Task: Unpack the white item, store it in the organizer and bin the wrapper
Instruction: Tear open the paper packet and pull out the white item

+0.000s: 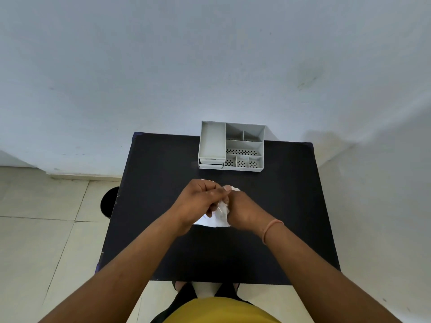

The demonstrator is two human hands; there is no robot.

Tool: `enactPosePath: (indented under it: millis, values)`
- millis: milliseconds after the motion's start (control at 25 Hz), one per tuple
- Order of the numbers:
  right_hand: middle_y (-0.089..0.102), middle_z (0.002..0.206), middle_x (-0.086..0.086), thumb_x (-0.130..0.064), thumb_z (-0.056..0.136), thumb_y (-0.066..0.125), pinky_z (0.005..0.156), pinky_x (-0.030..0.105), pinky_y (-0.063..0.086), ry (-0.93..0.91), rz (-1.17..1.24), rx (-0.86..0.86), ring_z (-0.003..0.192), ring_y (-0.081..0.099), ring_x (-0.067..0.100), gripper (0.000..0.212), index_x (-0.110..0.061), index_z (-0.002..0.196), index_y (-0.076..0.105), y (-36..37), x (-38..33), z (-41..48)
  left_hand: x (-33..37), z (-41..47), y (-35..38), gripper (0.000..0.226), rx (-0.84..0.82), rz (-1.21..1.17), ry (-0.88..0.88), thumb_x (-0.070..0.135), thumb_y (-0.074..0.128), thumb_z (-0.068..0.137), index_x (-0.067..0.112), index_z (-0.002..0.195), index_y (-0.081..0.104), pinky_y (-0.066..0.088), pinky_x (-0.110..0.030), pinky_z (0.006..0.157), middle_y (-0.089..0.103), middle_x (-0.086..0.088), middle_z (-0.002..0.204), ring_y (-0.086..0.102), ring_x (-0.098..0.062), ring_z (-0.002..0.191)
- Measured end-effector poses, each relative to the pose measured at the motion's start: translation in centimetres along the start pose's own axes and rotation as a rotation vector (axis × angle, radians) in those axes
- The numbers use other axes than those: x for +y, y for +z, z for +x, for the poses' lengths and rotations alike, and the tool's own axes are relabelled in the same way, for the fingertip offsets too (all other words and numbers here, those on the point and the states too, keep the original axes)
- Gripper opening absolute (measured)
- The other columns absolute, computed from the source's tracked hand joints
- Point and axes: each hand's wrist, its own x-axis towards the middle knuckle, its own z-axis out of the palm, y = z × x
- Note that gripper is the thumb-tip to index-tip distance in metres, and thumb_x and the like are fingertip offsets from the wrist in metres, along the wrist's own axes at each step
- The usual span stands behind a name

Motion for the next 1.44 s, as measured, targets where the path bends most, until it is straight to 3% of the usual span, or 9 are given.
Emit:
enactPosePath:
  millis: [200, 320, 440, 600, 720, 800, 1000, 1200, 1440]
  values:
    - [0.073, 0.098, -0.003, -0.012, 0.09, 0.069, 0.082, 0.024, 0.059, -0.053, 0.142, 0.131, 0.098, 0.073, 0.019, 0.036, -0.018, 0.126, 0.066, -0.1, 0.9, -0.6, 0.1, -0.4, -0.6, 0.033, 0.261, -0.07, 0.045, 0.031, 0.067, 0.102, 0.015, 0.077, 0.082, 0.045, -0.022, 0.054, 0.066, 0.013, 0.052, 0.056, -0.001, 0.046]
    - [0.075, 0.105, -0.008, -0.002, 0.08, 0.072, 0.086, 0.03, 0.063, -0.149, 0.227, 0.192, 0.096, 0.074, 0.008, 0.051, -0.023, 0.126, 0.066, -1.1, 1.1, -1.5, -1.4, 0.4, -3.8, 0.03, 0.547, 0.009, 0.039, 0.044, 0.073, 0.095, 0.019, 0.111, 0.077, 0.049, -0.022, 0.066, 0.075, 0.015, 0.084, 0.07, -0.001, 0.072]
    - [0.066, 0.104, -0.027, 0.012, 0.082, 0.071, 0.081, 0.008, 0.053, -0.166, 0.244, 0.143, 0.092, 0.067, -0.013, 0.052, -0.015, 0.127, 0.067, -2.1, 0.6, -2.4, -2.9, 1.3, -6.0, 0.051, 0.133, -0.228, -0.2, 0.044, 0.072, 0.094, 0.012, 0.134, 0.068, 0.061, -0.038, 0.084, 0.077, -0.006, 0.123, 0.075, -0.025, 0.108]
    - [0.07, 0.083, 0.021, -0.025, 0.087, 0.061, 0.094, 0.044, 0.055, -0.123, 0.165, 0.248, 0.065, 0.063, 0.004, 0.066, 0.014, 0.138, 0.044, -1.6, 3.8, -2.3, -5.2, 0.8, -6.3, 0.058, -0.113, -0.557, -0.37, 0.025, 0.08, 0.085, 0.008, 0.139, 0.067, 0.06, -0.059, 0.096, 0.071, -0.023, 0.137, 0.073, -0.042, 0.117]
    - [0.062, 0.062, -0.011, -0.016, 0.099, 0.053, 0.077, 0.011, 0.058, -0.092, 0.152, 0.246, 0.057, 0.061, 0.0, 0.058, 0.021, 0.141, 0.038, -1.4, 4.6, -3.0, -6.1, 0.6, -6.0, 0.053, -0.096, -0.596, -0.391, 0.022, 0.08, 0.084, 0.009, 0.135, 0.071, 0.063, -0.058, 0.089, 0.072, -0.023, 0.135, 0.075, -0.043, 0.113]
    - [0.056, 0.077, -0.022, -0.001, 0.087, 0.075, 0.064, -0.003, 0.044, -0.143, 0.176, 0.158, 0.067, 0.063, -0.012, 0.04, 0.015, 0.121, 0.063, -1.1, 4.1, -3.5, -6.4, 0.7, -6.4, 0.051, -0.112, -0.596, -0.407, 0.022, 0.079, 0.086, 0.011, 0.135, 0.071, 0.059, -0.061, 0.097, 0.071, -0.023, 0.137, 0.071, -0.045, 0.119]
    - [0.055, 0.139, -0.003, -0.003, 0.096, 0.066, 0.103, 0.009, 0.04, -0.188, 0.136, 0.12, 0.126, 0.056, 0.013, 0.052, -0.008, 0.146, 0.053, 1.3, 3.8, -3.7, -6.1, 1.0, -7.5, 0.051, -0.144, -0.468, -0.449, 0.02, 0.08, 0.088, 0.011, 0.137, 0.07, 0.057, -0.062, 0.101, 0.071, -0.025, 0.135, 0.069, -0.047, 0.122]
    - [0.055, 0.146, 0.02, -0.005, 0.103, 0.053, 0.105, 0.033, 0.044, 0.326, 0.429, 0.049, 0.135, 0.052, 0.035, 0.043, 0.0, 0.145, 0.05, 4.1, 3.8, -2.5, -6.1, 1.0, -7.9, 0.05, -0.191, -0.367, -0.437, 0.013, 0.082, 0.086, 0.013, 0.135, 0.069, 0.062, -0.056, 0.092, 0.075, -0.024, 0.129, 0.074, -0.043, 0.112]
    - [0.074, 0.07, -0.01, -0.003, 0.106, 0.051, 0.064, 0.019, 0.055, 0.216, 0.715, 0.101, 0.064, 0.071, 0.004, 0.024, -0.011, 0.094, 0.071, 4.5, 3.8, -1.2, -7.0, 0.5, -7.7, 0.048, -0.174, -0.341, -0.472, 0.01, 0.082, 0.085, 0.013, 0.131, 0.07, 0.065, -0.052, 0.082, 0.079, -0.021, 0.122, 0.078, -0.039, 0.1]
